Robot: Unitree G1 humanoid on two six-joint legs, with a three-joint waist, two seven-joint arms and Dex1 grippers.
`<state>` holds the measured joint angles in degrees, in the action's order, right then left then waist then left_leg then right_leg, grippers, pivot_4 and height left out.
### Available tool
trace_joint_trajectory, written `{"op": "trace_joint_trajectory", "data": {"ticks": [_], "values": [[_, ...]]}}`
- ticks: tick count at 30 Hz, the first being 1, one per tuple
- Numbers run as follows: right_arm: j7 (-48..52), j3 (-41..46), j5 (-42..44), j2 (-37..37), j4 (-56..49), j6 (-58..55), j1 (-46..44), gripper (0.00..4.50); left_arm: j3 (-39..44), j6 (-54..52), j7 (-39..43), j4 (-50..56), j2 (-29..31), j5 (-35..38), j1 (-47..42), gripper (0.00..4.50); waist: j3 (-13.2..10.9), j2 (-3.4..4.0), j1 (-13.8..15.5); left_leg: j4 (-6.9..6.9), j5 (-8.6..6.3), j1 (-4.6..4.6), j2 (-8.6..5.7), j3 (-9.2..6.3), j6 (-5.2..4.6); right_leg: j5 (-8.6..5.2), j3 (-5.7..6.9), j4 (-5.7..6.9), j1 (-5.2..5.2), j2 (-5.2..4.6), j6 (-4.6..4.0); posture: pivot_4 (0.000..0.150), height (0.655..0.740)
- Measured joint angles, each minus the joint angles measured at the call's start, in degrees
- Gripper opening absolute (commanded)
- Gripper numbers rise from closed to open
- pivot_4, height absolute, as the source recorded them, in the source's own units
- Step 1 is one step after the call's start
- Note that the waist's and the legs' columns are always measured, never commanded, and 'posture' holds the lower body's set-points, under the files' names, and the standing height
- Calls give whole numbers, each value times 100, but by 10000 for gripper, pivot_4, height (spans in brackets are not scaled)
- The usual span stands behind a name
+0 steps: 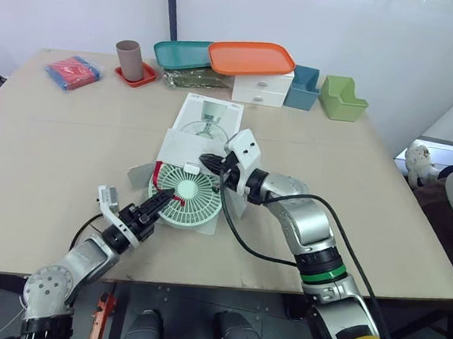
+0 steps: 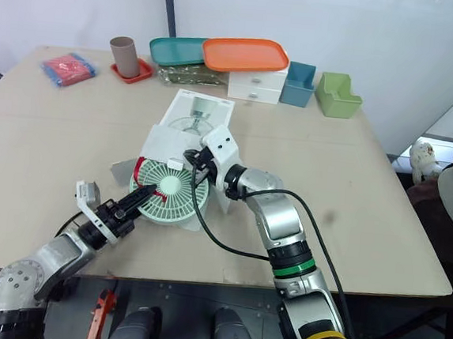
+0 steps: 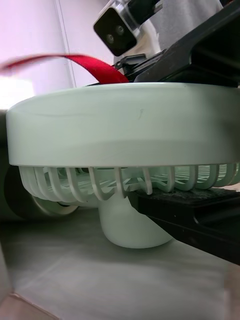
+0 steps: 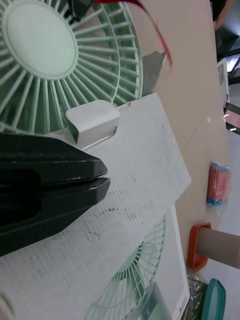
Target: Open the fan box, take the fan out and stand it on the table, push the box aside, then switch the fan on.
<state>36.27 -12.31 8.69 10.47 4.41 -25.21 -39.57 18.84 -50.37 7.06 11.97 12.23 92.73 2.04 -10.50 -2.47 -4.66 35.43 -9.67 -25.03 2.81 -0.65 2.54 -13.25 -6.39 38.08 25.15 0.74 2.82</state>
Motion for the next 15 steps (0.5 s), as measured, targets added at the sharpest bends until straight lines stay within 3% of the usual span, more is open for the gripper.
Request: {"op": "trace_joint_trajectory", "data": {"ticks": [14, 15], "values": [[75, -38, 8, 8, -90, -57, 32, 0, 20, 155, -337, 744, 50, 768, 1134, 17450, 0, 0, 15, 8, 0, 4, 0, 4, 0, -11, -2, 0, -1, -1, -29, 1500, 7400], [85, -39, 17, 2, -102, -84, 39, 0, 15, 175, -294, 841, 55, 815, 1319, 25448, 0, -1, 1, 7, -1, 4, 1, 5, 1, -12, -2, -1, 0, -1, -30, 1500, 7400]]}}
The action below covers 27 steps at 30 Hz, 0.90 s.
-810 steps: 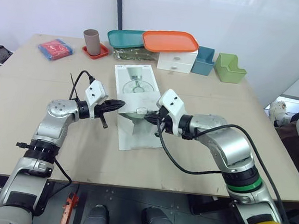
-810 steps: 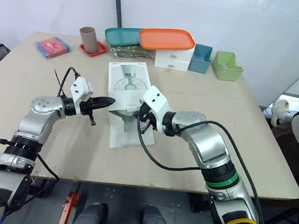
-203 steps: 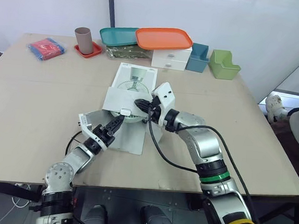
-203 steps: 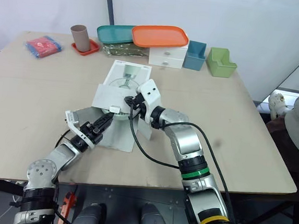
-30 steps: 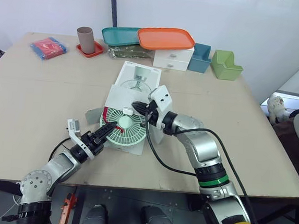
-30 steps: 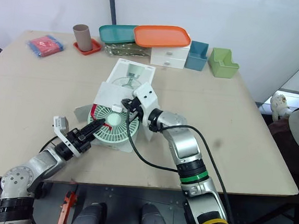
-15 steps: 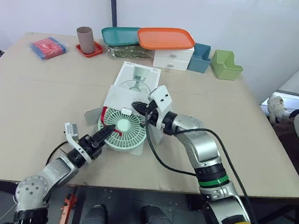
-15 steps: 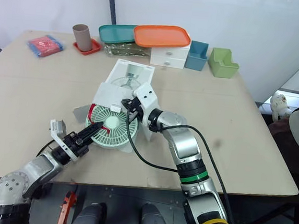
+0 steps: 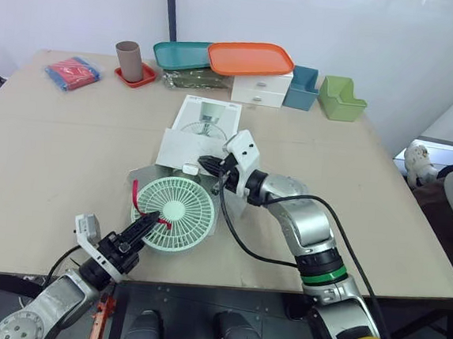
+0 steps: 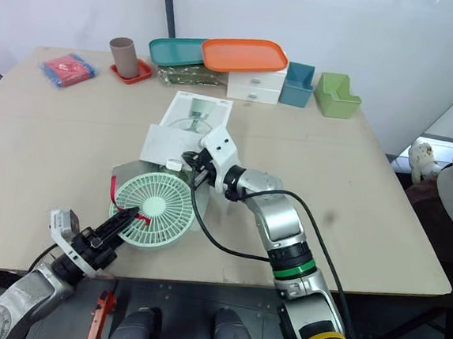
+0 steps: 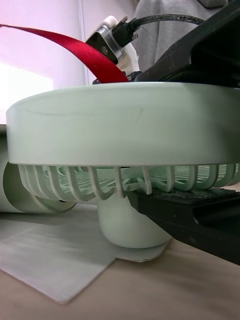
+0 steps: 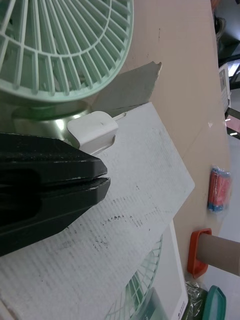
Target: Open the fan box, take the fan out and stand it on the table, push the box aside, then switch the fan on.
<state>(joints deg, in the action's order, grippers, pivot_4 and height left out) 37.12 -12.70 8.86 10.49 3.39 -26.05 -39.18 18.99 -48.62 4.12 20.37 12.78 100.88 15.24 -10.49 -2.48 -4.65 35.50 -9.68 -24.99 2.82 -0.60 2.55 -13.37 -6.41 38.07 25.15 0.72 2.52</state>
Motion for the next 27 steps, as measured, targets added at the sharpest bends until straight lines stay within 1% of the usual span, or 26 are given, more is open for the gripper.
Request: {"op": "trace_joint_trajectory", "data": {"ticks": [1, 2, 4, 5, 6, 7, 10, 14, 15, 20, 21, 22, 23, 24, 25, 26, 27], "values": [[1, 0, 2, 2, -3, -3, 2, 0, 0, 0, 5, 12, 0, 5, 21, 25448, 0, 0, -1, 0, 0, 0, 0, 1, 0, 0, 0, 0, 0, 0, 0, 1500, 7400], [3, 0, 3, 5, -7, -6, 4, 0, -2, -1, 11, 25, 1, 14, 46, 27624, 0, 0, -2, 0, -1, 0, 0, 1, 1, -1, 0, 0, 0, 0, -1, 1500, 7400], [8, 1, 5, 36, -32, -30, 13, 0, -8, -6, 53, 106, 6, 64, 210, 36455, 0, 1, 1, -1, -1, 1, 0, 1, 2, -3, 0, 0, 0, -2, -2, 1500, 7400], [9, 4, 5, 43, -40, -40, 13, 0, -8, -7, 92, 115, 10, 97, 273, 37558, 0, 1, 4, -1, -1, 1, 0, 0, 2, -5, 0, 0, 0, -1, -3, 1500, 7400], [9, 8, 6, 44, -45, -42, 13, 0, -8, -7, 106, 115, 11, 108, 289, 41907, 0, 1, 5, -1, -1, 1, 0, -1, 2, -5, 1, 0, 0, 0, -3, 1500, 7400], [16, 2, 17, 32, -70, -72, 13, 0, -25, -5, 110, 89, 93, 82, 311, 44727, 0, 1, 5, 0, -1, 2, 0, -4, 1, -2, 3, 0, 0, 1, -6, 1500, 7400], [17, 3, 23, 38, -71, -95, 14, 0, -27, 27, 196, 69, 164, -63, 326, 44727, 0, 1, 0, 1, -1, 2, 0, 1, 2, -1, 1, 0, 1, -1, -6, 1500, 7400], [15, 1, 23, 38, -72, -97, 14, 0, -22, 77, 273, 36, 219, -73, 265, 44727, 0, 1, 1, -1, -1, 2, 0, 0, 2, -2, 2, 0, 3, 0, -7, 1500, 7400], [13, 0, 24, 21, -71, -97, 14, 0, 44, 111, 308, -15, 369, -33, 183, 44727, 0, 1, 2, -1, -1, 1, 1, -2, 2, -2, 4, 0, 4, 2, -8, 1500, 7400], [7, -12, 23, -24, -70, -96, 14, 0, 333, 80, 450, 115, 737, 264, 284, 44727, -1, 1, 4, -1, -1, -3, 2, 2, 2, -3, 3, 0, 6, -2, -6, 1500, 7400], [7, -22, 23, -33, -70, -94, 14, 0, 382, 70, 503, 170, 919, 315, 280, 44727, -1, -1, 4, -1, -1, -4, 3, -1, 2, -3, 6, 0, 7, 0, -7, 1500, 7400], [8, -38, 23, -56, -69, -93, 15, 0, 525, 5, 576, 325, 1323, 309, 257, 44727, -2, -1, 4, -1, -1, -3, 4, -4, 2, -2, 7, 1, 7, 1, -10, 1500, 7400], [8, -38, 23, -59, -69, -93, 15, 0, 554, -4, 593, 345, 1366, 309, 249, 44727, -3, -1, 4, -1, -1, -3, 4, -4, 2, -2, 7, 1, 7, 1, -10, 1500, 7400], [7, -38, 24, -73, -68, -91, 14, 0, 656, -41, 685, 431, 1586, 279, 203, 44727, -3, 0, 4, -1, -1, -4, 4, -3, 2, -1, 7, 0, 7, 1, -10, 1500, 7400], [2, -37, 36, -93, -68, -86, 13, 0, 910, -146, 970, 564, 2009, 122, 181, 44727, -4, 3, 3, -1, -1, -3, 3, 7, 2, -2, 4, -1, 8, -6, -9, 1500, 7400], [0, -36, 46, -102, -68, -87, 12, 0, 996, -201, 1171, 567, 2266, -31, 250, 44727, -4, -2, 2, -2, -2, -5, 4, 7, 3, -2, 5, -1, 13, -4, -9, 1500, 7400], [0, -32, 50, -100, -68, -87, 12, 0, 1043, -236, 1253, 564, 2382, -95, 289, 44727, -4, -3, -1, -3, -4, -5, 6, 7, 6, -3, 5, -1, 14, -3, -11, 1500, 7400]]}}
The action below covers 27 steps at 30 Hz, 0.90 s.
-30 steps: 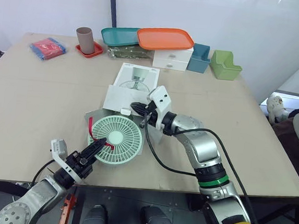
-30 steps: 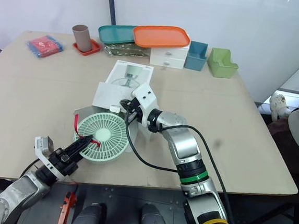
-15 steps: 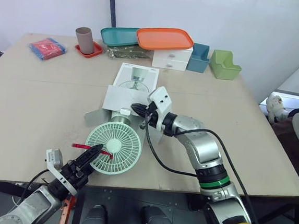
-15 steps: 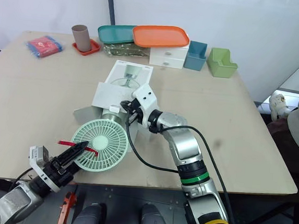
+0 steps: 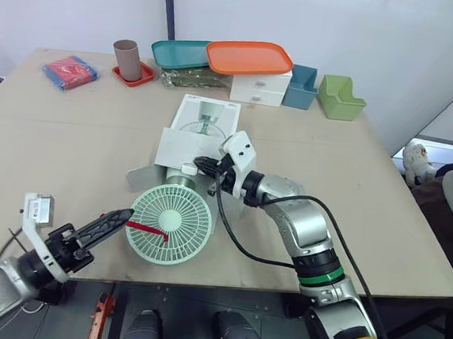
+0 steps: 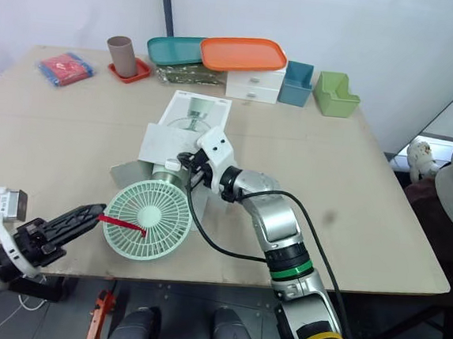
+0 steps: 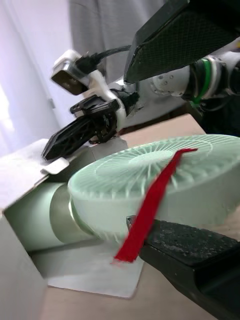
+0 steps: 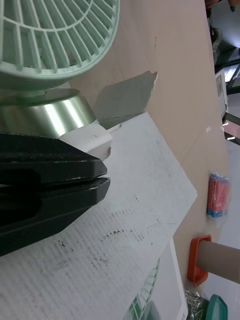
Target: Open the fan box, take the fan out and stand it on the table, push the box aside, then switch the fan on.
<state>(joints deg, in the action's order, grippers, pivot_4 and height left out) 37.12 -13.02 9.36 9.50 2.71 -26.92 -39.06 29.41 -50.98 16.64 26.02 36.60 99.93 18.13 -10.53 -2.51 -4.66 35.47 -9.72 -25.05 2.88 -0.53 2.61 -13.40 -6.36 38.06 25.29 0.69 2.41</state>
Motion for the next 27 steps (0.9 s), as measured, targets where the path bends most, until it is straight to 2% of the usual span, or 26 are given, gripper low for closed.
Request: {"op": "trace_joint_trajectory", "data": {"ticks": [1, 2, 6, 8, 11, 16, 17, 18, 20, 23, 24, 27], "values": [[2, 54, 35, 13, -2, -1, -4, 0, 175, -75, 421, -31, 308, -355, 173, 44727, -3, 5, 0, -6, -3, 0, 2, 4, 4, -4, 1, 0, 4, -1, -5, 1500, 7400], [3, 61, 43, 14, -2, -1, -7, 0, 188, -75, 489, -42, 331, -421, 197, 44727, -3, 5, 0, -6, -3, 1, 2, 5, 4, -5, 1, 0, 4, -1, -6, 1500, 7400], [21, 229, 169, 96, -121, -53, -110, 0, 227, -7, 1648, -372, 985, -1766, 709, 44727, -7, 13, -19, -13, -8, 1, 7, 8, 11, -10, 4, 0, 11, -1, -15, 1500, 7400], [76, 390, 358, 210, -380, -190, -136, 0, 208, 407, 2430, -540, 1041, -2650, 788, 44727, -10, 17, -29, -14, -10, -1, 8, 9, 14, -15, 8, -1, 13, -4, -19, 1500, 7400], [156, 483, 568, 323, -713, -349, -142, 0, 204, 790, 3026, -584, 1043, -3276, 759, 44727, -10, 17, -29, -15, -13, -1, 11, 10, 14, -17, 8, -1, 13, -4, -19, 1500, 7400], [204, 519, 681, 425, -917, -435, -128, 0, 151, 1116, 3261, -567, 1042, -3739, 727, 44727, -11, 18, -33, -15, -13, -1, 14, 11, 14, -17, 8, -1, 14, -2, -20, 1500, 7400], [242, 541, 731, 499, -1029, -458, -76, 0, 90, 1347, 3300, -551, 1028, -4010, 710, 44727, -11, 19, -31, -16, -13, 0, 14, 12, 14, -17, 8, -1, 13, -3, -20, 1500, 7400], [321, 671, 848, 657, -1296, -500, 81, 0, -38, 1893, 3380, -518, 898, -4607, 694, 44727, -10, 17, -10, -17, -17, 0, 13, 15, 16, -22, 7, -1, 12, -6, -19, 1500, 7400], [431, 781, 959, 857, -1588, -530, 346, 0, -261, 2698, 3440, -523, 614, -5309, 514, 44727, -10, 18, 16, -17, -18, 1, 12, 18, 15, -23, 6, -2, 11, -8, -18, 1500, 7400], [552, 847, 1088, 966, -1811, -554, 708, 0, -464, 3327, 3550, -564, 434, -5766, 436, 44727, -5, 9, 32, -17, -21, 0, 16, 17, 15, -26, 7, -2, 10, -5, -21, 1500, 7400], [675, 952, 1260, 1218, -2124, -552, 1145, 0, -599, 4093, 3682, -752, 204, -6280, 259, 44727, -9, 16, 34, -16, -21, 1, 13, 20, 14, -27, 4, -1, 9, -6, -19, 1500, 7400], [734, 1109, 1335, 1347, -2267, -566, 1427, 0, -734, 4756, 3815, -897, 48, -6721, 145, 44727, -8, 15, 23, -14, -21, 2, 14, 21, 14, -25, 3, -1, 9, -4, -16, 1500, 7400]]}}
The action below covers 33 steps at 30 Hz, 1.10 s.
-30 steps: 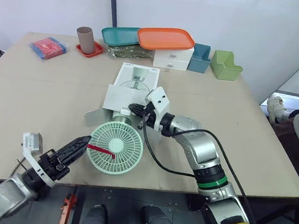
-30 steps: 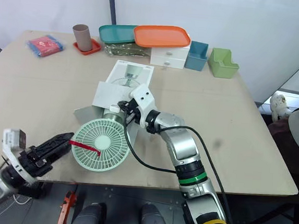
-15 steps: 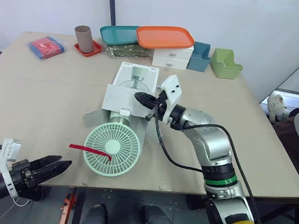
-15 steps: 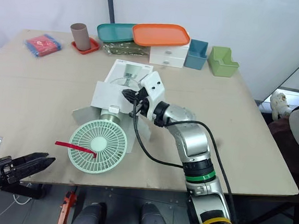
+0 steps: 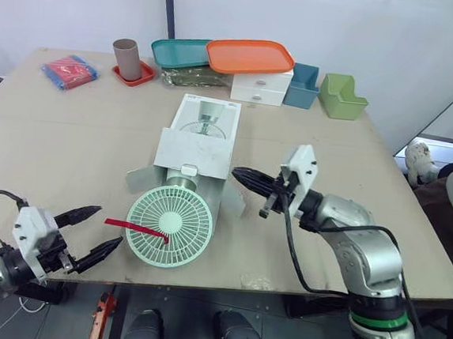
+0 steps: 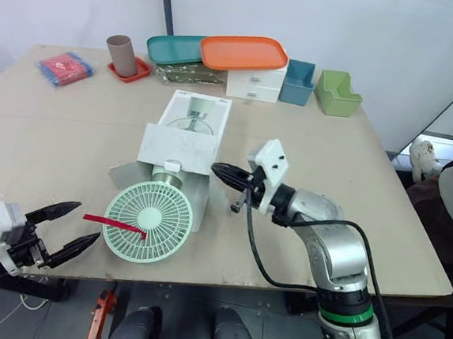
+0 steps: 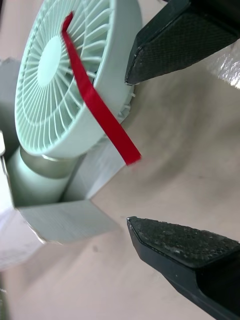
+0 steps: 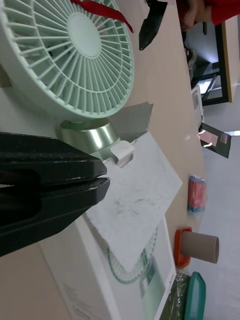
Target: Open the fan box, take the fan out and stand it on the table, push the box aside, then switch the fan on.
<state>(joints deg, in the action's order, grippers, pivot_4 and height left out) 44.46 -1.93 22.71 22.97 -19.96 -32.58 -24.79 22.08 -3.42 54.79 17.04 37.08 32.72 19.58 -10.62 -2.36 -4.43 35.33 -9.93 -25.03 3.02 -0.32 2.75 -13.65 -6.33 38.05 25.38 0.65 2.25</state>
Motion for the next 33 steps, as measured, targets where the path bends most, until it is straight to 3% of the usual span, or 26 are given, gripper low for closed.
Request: {"op": "trace_joint_trajectory", "data": {"ticks": [5, 6, 11, 14, 17, 19, 22, 33], "values": [[-52, 260, 206, 170, -397, -53, 605, 0, -201, 1201, 199, -298, -127, -835, 59, 44727, 1, -1, -3, 0, -1, 5, 1, 3, -2, -1, -3, 0, -5, 0, 2, 1500, 7400], [-113, 384, 395, 159, -533, -122, 871, 0, -251, 1972, 206, -622, -235, -1293, 52, 44727, 1, -1, 1, 3, -1, 6, 2, 1, -3, 2, -2, 1, -6, 2, 3, 1500, 7400], [-118, 493, 534, 162, -644, -131, 1014, 0, -277, 2657, 201, -985, -214, -1691, -24, 44727, 1, -1, 4, 7, 0, 10, 2, 2, -4, 3, -2, 1, -12, 1, 6, 1500, 7400], [-48, 535, 743, 263, -715, -100, 1370, 0, -307, 4612, -10, -2037, -197, -2525, -686, 44727, 3, -4, 7, 12, 1, 9, 5, 10, -5, 10, -3, 2, -17, 0, 16, 1500, 7400], [65, 518, 848, 332, -800, -67, 1488, 0, -336, 5388, -191, -2361, -193, -2883, -991, 44727, 5, -2, 12, 12, 1, 11, 6, 9, -5, 10, -2, 5, -18, 2, 16, 1500, 7400], [184, 453, 904, 446, -863, -22, 1688, 0, -387, 6739, -487, -3066, -20, -3686, -1321, 44727, 7, -6, 12, 12, 1, 13, 6, 12, -5, 11, -3, 5, -20, 1, 17, 1500, 7400], [133, 439, 899, 443, -853, 69, 1714, 0, -372, 7644, -892, -3636, 30, -4282, -1697, 44727, 8, -7, 13, 14, 4, 15, 6, 15, -7, 20, -4, 5, -22, 0, 23, 1500, 7400], [-84, 203, 773, 421, -819, 291, 1687, 0, -426, 8356, -2256, -4228, 61, -5534, -2409, 44727, 12, -14, 13, 16, 11, 37, 30, 50, -11, 47, -5, 6, -43, -2, 52, 1500, 7400]]}}
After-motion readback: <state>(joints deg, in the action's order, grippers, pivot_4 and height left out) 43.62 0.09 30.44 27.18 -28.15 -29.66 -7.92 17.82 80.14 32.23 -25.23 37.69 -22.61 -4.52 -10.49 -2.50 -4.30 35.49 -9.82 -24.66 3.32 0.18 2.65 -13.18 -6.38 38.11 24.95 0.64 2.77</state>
